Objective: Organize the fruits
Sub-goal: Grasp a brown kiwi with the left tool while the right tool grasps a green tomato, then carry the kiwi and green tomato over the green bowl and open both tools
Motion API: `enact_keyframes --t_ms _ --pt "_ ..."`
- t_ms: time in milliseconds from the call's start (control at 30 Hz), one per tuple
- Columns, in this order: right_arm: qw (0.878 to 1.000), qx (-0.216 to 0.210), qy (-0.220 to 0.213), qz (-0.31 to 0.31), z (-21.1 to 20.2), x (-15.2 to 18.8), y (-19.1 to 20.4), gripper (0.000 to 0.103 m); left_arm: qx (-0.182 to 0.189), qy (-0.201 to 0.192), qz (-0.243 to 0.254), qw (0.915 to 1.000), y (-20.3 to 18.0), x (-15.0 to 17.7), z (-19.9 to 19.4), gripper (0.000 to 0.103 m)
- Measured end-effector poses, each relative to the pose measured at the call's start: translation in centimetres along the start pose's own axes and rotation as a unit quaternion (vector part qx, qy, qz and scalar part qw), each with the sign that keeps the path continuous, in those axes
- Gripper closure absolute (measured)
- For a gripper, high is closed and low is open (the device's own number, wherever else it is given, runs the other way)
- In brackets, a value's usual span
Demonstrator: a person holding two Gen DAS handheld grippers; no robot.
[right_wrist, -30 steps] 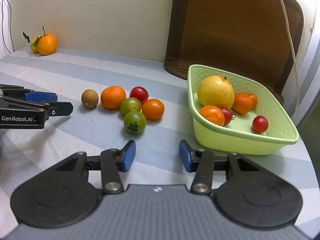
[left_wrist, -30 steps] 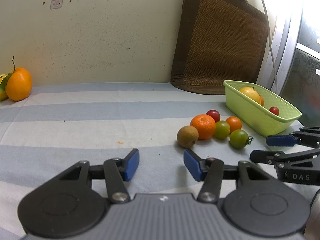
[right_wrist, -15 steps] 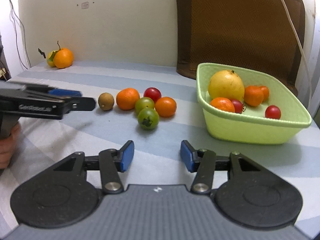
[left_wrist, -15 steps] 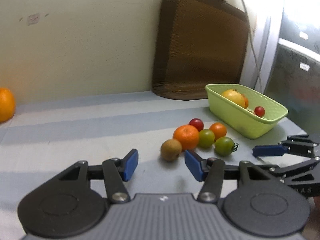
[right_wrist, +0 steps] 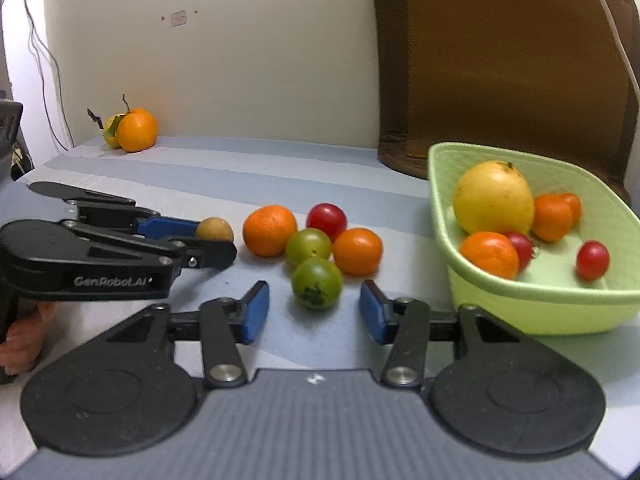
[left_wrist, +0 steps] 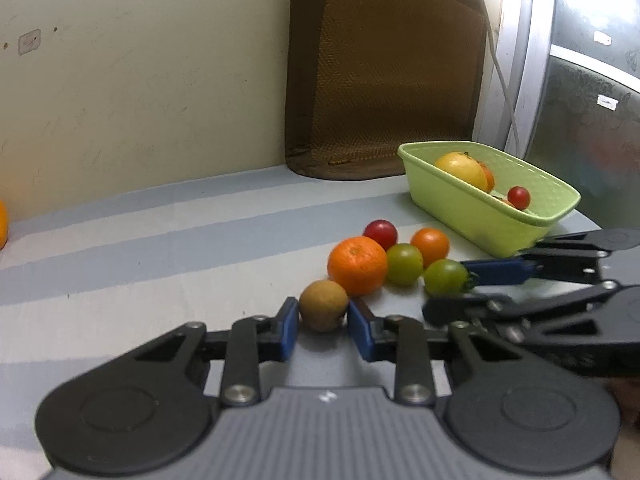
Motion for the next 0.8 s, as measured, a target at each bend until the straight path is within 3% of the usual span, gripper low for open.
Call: enact_keyframes --t_ms 267,467,633,800 --pt "0.999 -0.002 -0.023 0.023 -5.4 3.2 -0.4 0.075 0.063 -0.001 -0.007 0.9980 -2.9 0.4 -3.5 0.076" --pt "0.993 0.047 -0.067 0.080 -12.1 6.1 -3.2 0.075 0.107 -0.013 0.035 0.9935 -8.1 -1.6 -4.7 0.075" --pt "0.987 0.091 -0.114 0.073 -15.3 4.0 -5.9 0.075 0.119 -0.038 0.061 0.9903 -12.7 -5.8 -3.3 0.075" --pt "0.986 0.103 -0.122 0.051 -13.7 1.1 -8.8 0.075 0.095 -0.021 0.075 0.9925 -16.2 -8.7 1.1 0.075"
Point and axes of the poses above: each gripper's, at about its wrist camera, not at the fingertips, and z roughly the way its jaws point, y to its left, x to its underside, the point moved 3 cm from there along z, roughly the way its jaws point, and after that the axes turned 12 degrees about -x, right-handed, at the moved point
